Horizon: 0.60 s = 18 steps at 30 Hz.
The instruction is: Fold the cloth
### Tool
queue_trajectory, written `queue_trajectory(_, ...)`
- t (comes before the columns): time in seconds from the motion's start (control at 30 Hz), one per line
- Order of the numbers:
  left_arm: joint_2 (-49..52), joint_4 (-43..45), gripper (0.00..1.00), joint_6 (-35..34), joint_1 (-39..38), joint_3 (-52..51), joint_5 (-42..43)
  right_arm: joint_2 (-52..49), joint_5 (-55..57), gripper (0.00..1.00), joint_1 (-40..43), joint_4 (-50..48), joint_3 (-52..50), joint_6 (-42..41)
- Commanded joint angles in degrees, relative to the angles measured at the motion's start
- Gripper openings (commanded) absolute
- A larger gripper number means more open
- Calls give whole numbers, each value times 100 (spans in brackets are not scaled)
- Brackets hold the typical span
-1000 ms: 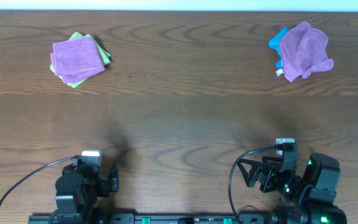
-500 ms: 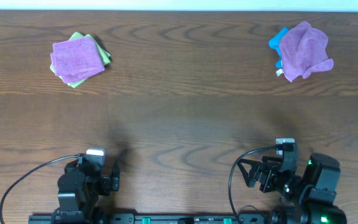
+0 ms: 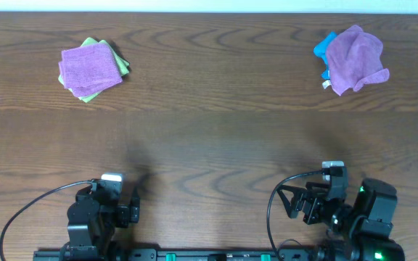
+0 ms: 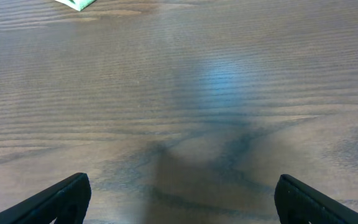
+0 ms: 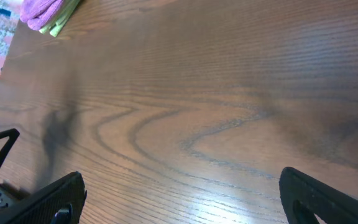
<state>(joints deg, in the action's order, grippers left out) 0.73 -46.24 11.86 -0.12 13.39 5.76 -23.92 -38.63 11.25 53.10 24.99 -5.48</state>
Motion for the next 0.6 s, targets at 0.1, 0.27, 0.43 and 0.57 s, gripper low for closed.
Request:
queue_trajectory(0.1,-52,-190,95,142,-28,-254,-127,52,92,99,35,2,-11,-291)
queue_trajectory(0.27,-52,-190,95,142,-28,-254,-127,70,535,99,-181,-791,-59,-625)
queue_trajectory(0.43,-52,-190,95,142,-28,-254,-127,328,1355,99,-927,-1631,-409,-136)
queue_trajectory(0.57,-52,-190,95,142,-28,-254,-127,826,1882,99,-1375,-1840,-765,857)
